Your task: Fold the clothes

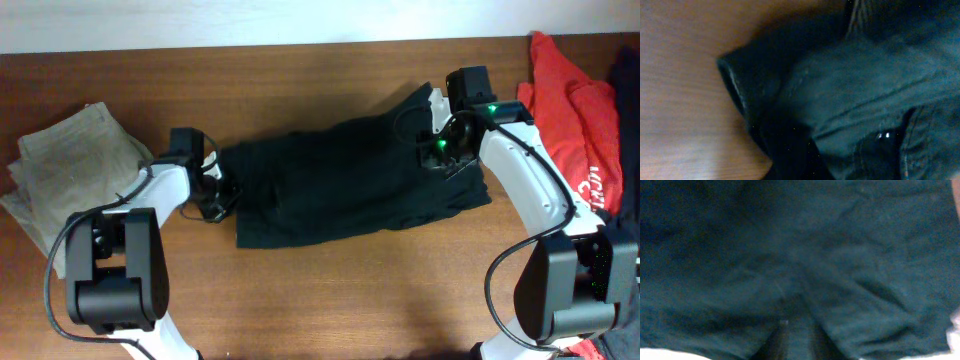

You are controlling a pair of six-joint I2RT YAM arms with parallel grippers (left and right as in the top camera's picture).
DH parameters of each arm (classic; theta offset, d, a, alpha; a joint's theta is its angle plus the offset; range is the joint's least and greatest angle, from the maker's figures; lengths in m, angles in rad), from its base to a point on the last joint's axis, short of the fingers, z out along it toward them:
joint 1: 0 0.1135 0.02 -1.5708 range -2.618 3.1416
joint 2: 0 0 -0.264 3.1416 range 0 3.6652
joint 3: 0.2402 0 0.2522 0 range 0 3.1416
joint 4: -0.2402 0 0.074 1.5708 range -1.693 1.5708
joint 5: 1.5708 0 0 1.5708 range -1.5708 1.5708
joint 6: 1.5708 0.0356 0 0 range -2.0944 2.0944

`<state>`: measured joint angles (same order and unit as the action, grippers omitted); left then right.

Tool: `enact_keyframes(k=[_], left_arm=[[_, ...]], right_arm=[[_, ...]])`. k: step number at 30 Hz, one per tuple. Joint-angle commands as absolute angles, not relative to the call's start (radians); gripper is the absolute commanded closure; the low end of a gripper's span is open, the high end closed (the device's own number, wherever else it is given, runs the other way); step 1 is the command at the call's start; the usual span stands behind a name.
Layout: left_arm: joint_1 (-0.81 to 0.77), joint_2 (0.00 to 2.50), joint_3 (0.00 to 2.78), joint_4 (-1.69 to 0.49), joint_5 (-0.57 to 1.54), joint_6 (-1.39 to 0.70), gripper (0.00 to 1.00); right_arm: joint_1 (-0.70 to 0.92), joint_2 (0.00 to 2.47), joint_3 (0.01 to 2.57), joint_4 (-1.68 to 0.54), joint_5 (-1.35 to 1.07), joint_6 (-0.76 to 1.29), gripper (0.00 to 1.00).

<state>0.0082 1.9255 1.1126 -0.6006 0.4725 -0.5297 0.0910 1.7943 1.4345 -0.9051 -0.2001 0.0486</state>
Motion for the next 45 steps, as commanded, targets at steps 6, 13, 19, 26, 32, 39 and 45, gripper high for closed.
enact_keyframes(k=[6,13,19,26,32,39,45], left_arm=[[0.077,1.720,1.421,-1.091,0.394,-0.338,0.99],[0.075,1.551,1.555,-1.135,0.397,-0.339,1.00],[0.075,1.550,1.555,-1.172,0.395,-0.318,0.99],[-0.049,1.554,1.555,-1.152,0.392,-0.321,1.00],[-0.276,1.618,1.553,-1.091,0.266,-0.438,0.99],[-0.579,1.781,1.553,-0.886,0.265,-0.595,0.99],[-0.530,1.777,1.597,-0.872,0.265,-0.495,0.14]], right_arm=[[0.358,1.943,1.435,-0.853,-0.393,0.004,0.96],[0.712,2.133,1.435,-0.546,-0.533,0.158,0.96],[0.725,2.079,1.539,-0.648,-0.333,0.161,0.84],[0.342,2.004,1.596,-1.063,-0.071,0.074,0.86],[0.293,2.004,1.314,-0.914,-0.154,0.052,0.87],[0.301,2.004,1.228,-0.857,-0.173,0.060,0.87],[0.228,1.951,1.354,-1.002,-0.139,0.068,0.89]])
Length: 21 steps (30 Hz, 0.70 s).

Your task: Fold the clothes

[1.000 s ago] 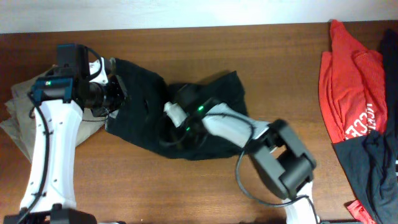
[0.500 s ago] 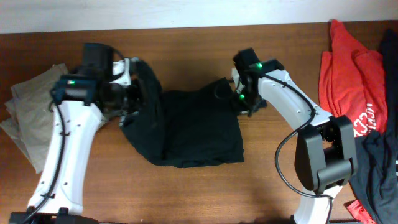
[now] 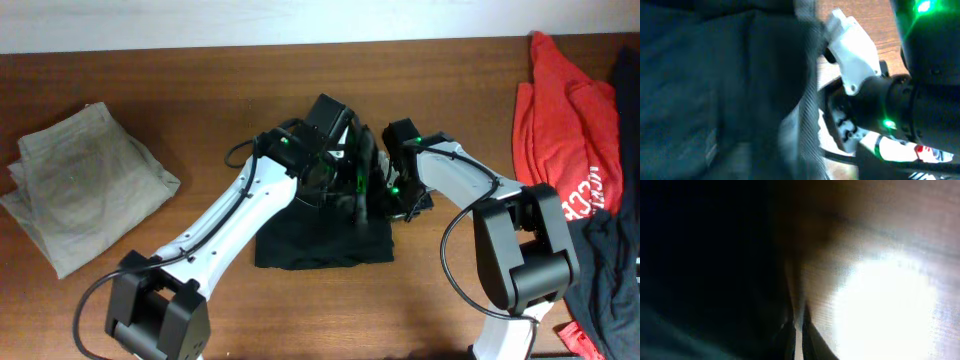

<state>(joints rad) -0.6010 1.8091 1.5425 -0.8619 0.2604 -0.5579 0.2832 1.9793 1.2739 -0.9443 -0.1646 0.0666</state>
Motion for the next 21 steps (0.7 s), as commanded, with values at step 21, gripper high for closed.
enact_keyframes(k=[21], left_arm=[[-0.272,2.204,1.605,-0.924,0.056,-0.341,0.23]], right_arm=[[0.457,1.839,1.149,-0.877,-0.415,0.086,0.78]])
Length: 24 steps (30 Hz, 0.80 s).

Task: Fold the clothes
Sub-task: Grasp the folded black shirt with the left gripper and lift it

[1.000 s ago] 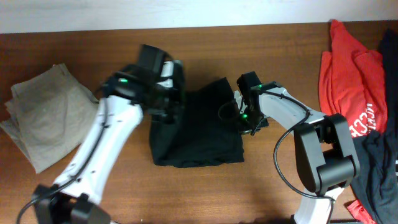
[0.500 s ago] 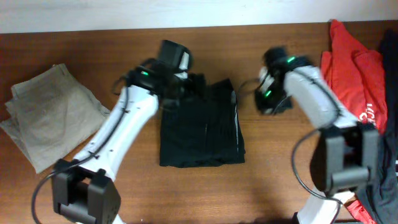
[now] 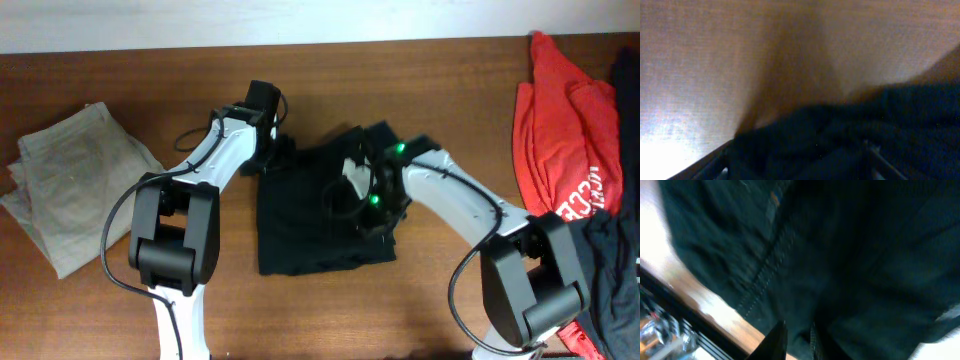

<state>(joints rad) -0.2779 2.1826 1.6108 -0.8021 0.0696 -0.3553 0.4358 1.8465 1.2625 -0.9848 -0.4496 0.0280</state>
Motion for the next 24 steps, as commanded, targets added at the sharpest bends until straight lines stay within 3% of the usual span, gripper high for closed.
enact_keyframes(k=[1,6,10,14,16,19,24], left_arm=[[-0.272,2.204,1.605,-0.995,0.056,-0.344,0.23],[-0.272,2.203,1.605,-1.356,0.075,-0.437,0.19],[-0.272,2.184,1.605,-1.366,0.150,-0.424,0.16],[-0.272,2.089,1.652,-1.281,0.202,-0.347,0.13],[-0.272,2.043,1.674,-1.179,0.337,-0.273,0.01],[-0.275,2.046,1.669,-1.024,0.438,-0.216,0.01],[-0.289,2.175,1.669,-0.931,0.555,-0.206,0.01]], right_arm=[[0.455,1.839,1.117,-0.838,-0.349,0.132,0.78],[0.338,1.839,1.099,-0.746,-0.073,0.178,0.75],[0.219,1.837,1.216,-0.741,-0.068,0.134,0.64],[0.209,1.834,1.511,-1.026,-0.067,0.105,0.45],[0.209,1.833,1.658,-1.147,-0.067,0.105,0.37],[0.208,1.833,1.845,-1.283,-0.067,0.105,0.33],[0.208,1.833,1.903,-1.351,-0.067,0.113,0.32]])
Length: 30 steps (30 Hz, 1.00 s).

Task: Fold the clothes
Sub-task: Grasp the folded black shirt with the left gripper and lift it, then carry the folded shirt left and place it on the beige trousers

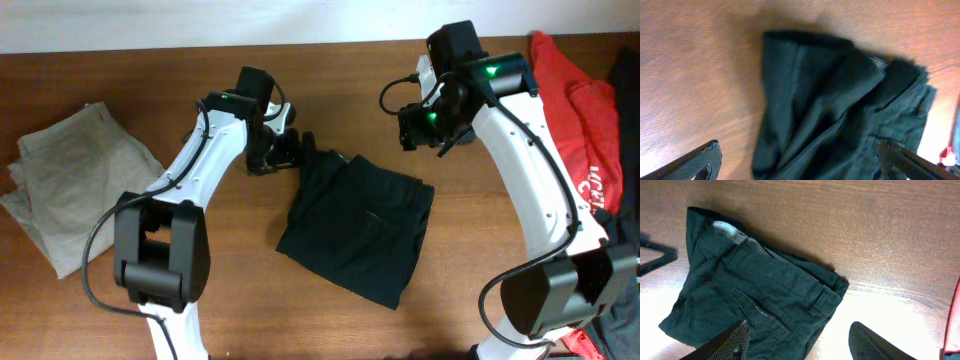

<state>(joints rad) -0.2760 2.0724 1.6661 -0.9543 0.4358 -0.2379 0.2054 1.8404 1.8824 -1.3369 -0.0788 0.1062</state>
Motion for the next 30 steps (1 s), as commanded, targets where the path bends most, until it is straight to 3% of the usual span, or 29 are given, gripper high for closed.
enact_keyframes(k=[1,2,6,8,10,11,12,13,15,19,22,25,30], left_arm=[[-0.296,2.198,1.669,-0.926,0.599,-0.188,0.01],[-0.308,2.231,1.669,-0.917,0.688,-0.134,0.01],[-0.390,2.339,1.669,-0.916,0.714,-0.117,0.01],[-0.439,2.368,1.669,-0.917,0.719,-0.113,0.07],[-0.469,2.368,1.670,-0.915,0.718,-0.058,0.38],[-0.475,2.368,1.671,-0.916,0.705,-0.051,0.59],[-0.474,2.368,1.671,-0.917,0.703,-0.052,0.64],[-0.472,2.368,1.671,-0.920,0.703,-0.052,0.58],[-0.467,2.367,1.673,-0.938,0.722,-0.051,0.34],[-0.427,2.367,1.699,-1.019,1.088,0.084,0.22],[-0.405,2.367,1.699,-1.036,1.090,0.085,0.06],[-0.434,2.367,1.699,-1.052,1.024,0.084,0.01],[-0.559,2.368,1.699,-1.056,0.801,0.084,0.01]], right_arm=[[0.208,1.833,1.903,-1.356,-0.067,0.113,0.32],[0.208,1.833,1.903,-1.356,-0.067,0.113,0.32],[0.208,1.833,1.903,-1.362,-0.067,0.113,0.32],[0.208,1.833,1.903,-1.367,-0.067,0.113,0.32],[0.208,1.833,1.903,-1.370,-0.066,0.113,0.32],[0.208,1.833,1.903,-1.370,-0.066,0.113,0.32],[0.208,1.833,1.903,-1.372,-0.066,0.113,0.32],[0.208,1.833,1.903,-1.374,-0.066,0.113,0.32],[0.208,1.833,1.903,-1.377,-0.066,0.113,0.32],[0.208,1.833,1.903,-1.377,-0.066,0.113,0.32],[0.208,1.833,1.903,-1.382,-0.066,0.113,0.32],[0.208,1.833,1.903,-1.381,-0.066,0.113,0.32],[0.208,1.833,1.903,-1.381,-0.066,0.113,0.32]])
